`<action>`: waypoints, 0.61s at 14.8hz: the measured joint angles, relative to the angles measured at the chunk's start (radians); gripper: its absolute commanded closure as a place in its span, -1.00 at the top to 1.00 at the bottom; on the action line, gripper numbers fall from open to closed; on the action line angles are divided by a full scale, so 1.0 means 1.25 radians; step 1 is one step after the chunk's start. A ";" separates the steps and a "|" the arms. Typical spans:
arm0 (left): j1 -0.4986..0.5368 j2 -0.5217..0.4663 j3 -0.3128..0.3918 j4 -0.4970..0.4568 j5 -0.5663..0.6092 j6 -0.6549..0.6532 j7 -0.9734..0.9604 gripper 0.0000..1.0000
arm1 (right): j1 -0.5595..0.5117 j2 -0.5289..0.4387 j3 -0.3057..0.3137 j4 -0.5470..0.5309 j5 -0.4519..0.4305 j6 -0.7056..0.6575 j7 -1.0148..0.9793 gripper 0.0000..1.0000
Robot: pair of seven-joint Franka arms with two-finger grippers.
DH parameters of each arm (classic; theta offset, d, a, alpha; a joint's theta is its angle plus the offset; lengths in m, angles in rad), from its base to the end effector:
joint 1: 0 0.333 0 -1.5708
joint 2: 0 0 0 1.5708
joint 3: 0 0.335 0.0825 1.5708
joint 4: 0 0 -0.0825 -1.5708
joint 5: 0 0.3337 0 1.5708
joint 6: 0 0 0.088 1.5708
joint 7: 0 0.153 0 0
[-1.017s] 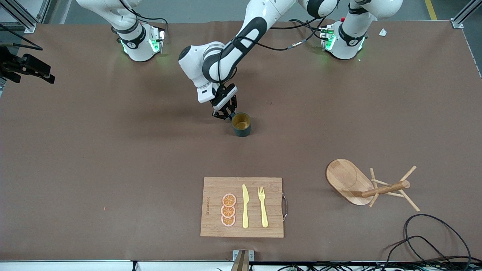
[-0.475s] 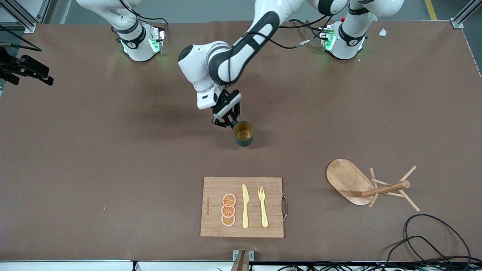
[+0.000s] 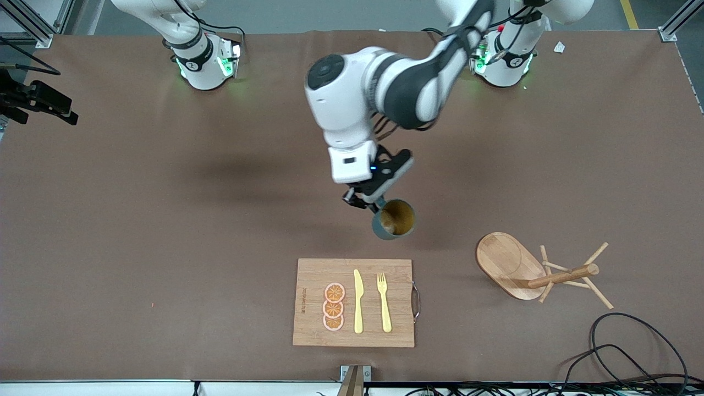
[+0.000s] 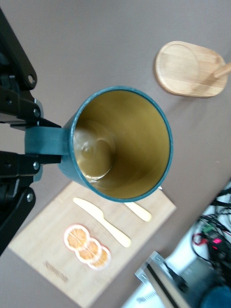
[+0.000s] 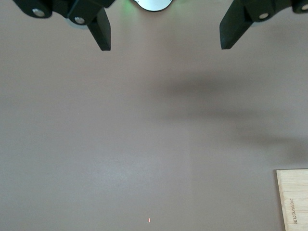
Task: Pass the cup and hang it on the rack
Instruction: 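Carry the mug with the left gripper over the wooden rack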
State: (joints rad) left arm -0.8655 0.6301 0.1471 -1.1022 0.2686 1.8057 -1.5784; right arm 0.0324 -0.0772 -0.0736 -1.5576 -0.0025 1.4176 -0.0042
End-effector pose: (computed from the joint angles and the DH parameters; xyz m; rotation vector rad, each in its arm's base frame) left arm 0.5347 -0.4614 0.4474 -2.8006 -1.1443 -0.5371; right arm 0.4591 -0.0209 0.6273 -3.1349 0.0579 0.0987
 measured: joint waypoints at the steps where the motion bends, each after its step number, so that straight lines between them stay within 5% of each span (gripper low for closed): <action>1: 0.031 -0.030 0.000 -0.001 -0.030 -0.003 0.041 -1.00 | 0.000 0.000 0.000 0.000 0.000 0.000 0.000 1.00; 9: 0.291 -0.158 0.000 -0.023 -0.233 -0.030 0.417 -1.00 | -0.013 0.000 0.014 -0.001 0.000 0.000 0.000 1.00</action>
State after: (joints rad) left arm -0.5018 0.4329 0.1465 -1.1313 -0.0231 1.7687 -1.0576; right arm 0.0157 -0.0772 -0.0560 -1.5584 -0.0025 1.4176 -0.0044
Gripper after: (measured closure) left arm 0.789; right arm 0.000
